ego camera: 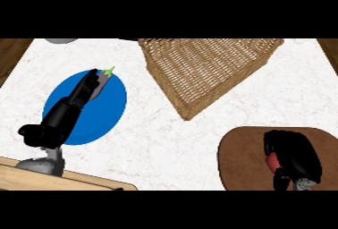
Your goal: Pick the bell pepper from the cutting board and place it in the basket
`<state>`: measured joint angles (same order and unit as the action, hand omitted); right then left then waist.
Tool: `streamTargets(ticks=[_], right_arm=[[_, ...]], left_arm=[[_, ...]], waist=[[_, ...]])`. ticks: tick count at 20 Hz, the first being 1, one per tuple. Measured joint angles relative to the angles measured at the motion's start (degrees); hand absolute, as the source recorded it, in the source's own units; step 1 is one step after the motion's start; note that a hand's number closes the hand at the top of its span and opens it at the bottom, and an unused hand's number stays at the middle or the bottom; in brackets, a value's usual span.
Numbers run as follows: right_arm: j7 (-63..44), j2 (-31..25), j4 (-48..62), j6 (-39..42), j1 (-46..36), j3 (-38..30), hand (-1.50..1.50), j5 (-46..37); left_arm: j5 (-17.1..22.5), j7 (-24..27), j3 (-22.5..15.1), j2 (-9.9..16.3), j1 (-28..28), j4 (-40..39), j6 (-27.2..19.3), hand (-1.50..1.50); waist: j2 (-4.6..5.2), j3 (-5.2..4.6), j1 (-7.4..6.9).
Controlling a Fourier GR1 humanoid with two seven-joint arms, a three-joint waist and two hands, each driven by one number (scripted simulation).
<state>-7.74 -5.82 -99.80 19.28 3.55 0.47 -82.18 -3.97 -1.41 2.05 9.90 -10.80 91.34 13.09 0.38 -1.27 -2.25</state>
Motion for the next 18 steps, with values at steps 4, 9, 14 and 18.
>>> streamTargets(ticks=[4, 9, 14, 18], right_arm=[[-10.95, 2.78, 0.01, -0.78, -4.79, 1.46, 1.50, 2.15], [-23.89, 4.90, 0.21, -7.23, -12.27, 3.91, 1.50, 8.63], [-35.43, 5.54, -0.99, -17.80, -21.98, 7.10, 1.50, 11.31], [-45.04, 5.71, -0.19, -25.43, -30.00, 10.01, 1.50, 9.78]], left_arm=[[0.13, 0.22, -0.87, -0.43, -0.61, -0.03, 0.54, 0.00], [0.36, 0.42, -2.06, -1.15, -1.82, -1.43, 1.17, 0.00], [0.26, 0.66, -3.34, -1.78, -3.42, -2.87, 1.72, 0.00], [-0.06, 0.56, -4.34, -2.22, -4.50, -3.58, 2.03, 0.00]], waist=[[0.42, 0.66, -2.07], [0.90, 1.42, -4.67], [0.76, 1.34, -7.13], [0.74, 1.09, -8.59]])
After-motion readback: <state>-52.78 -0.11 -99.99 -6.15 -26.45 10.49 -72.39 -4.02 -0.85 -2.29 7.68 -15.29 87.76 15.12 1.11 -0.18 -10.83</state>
